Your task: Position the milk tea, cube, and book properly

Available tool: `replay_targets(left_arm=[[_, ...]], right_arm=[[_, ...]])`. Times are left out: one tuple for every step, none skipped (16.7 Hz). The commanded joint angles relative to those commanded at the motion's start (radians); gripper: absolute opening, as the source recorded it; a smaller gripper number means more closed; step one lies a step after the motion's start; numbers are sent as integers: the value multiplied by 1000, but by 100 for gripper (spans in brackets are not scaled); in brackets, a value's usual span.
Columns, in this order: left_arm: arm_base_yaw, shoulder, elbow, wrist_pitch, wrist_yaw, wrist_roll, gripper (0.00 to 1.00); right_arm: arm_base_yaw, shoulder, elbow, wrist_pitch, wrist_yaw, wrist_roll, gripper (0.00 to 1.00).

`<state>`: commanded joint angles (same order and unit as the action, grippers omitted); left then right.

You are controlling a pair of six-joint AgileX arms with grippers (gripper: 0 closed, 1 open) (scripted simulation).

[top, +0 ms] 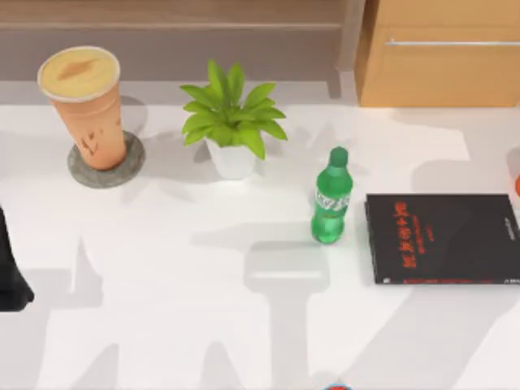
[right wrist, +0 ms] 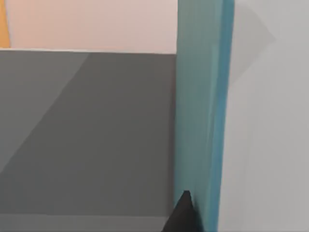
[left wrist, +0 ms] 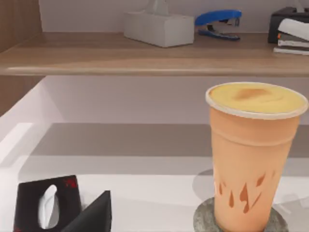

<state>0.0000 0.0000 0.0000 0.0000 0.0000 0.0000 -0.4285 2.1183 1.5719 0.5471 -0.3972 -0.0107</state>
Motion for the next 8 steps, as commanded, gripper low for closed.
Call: replay_targets(left_arm=[[0, 0, 0, 0, 0, 0, 100], [0, 0, 0, 0, 0, 0, 100], [0, 0, 0, 0, 0, 0, 100], [0, 0, 0, 0, 0, 0, 100], [0, 0, 0, 0, 0, 0, 100], [0, 0, 0, 0, 0, 0, 100], [0, 0, 0, 0, 0, 0, 100], [0, 0, 0, 0, 0, 0, 100]], right_arm=[[0, 0, 0, 0, 0, 0, 0], [0, 0, 0, 0, 0, 0, 0], [0, 0, 0, 0, 0, 0, 0], [-3, -2, 0, 0, 0, 1, 0], [-4, -5, -2, -1, -1, 1, 0], [-5, -14, -7, -4, -3, 1, 0], [-8, -26, -15, -9, -5, 2, 0], [-10, -37, -23, -13, -7, 2, 0]])
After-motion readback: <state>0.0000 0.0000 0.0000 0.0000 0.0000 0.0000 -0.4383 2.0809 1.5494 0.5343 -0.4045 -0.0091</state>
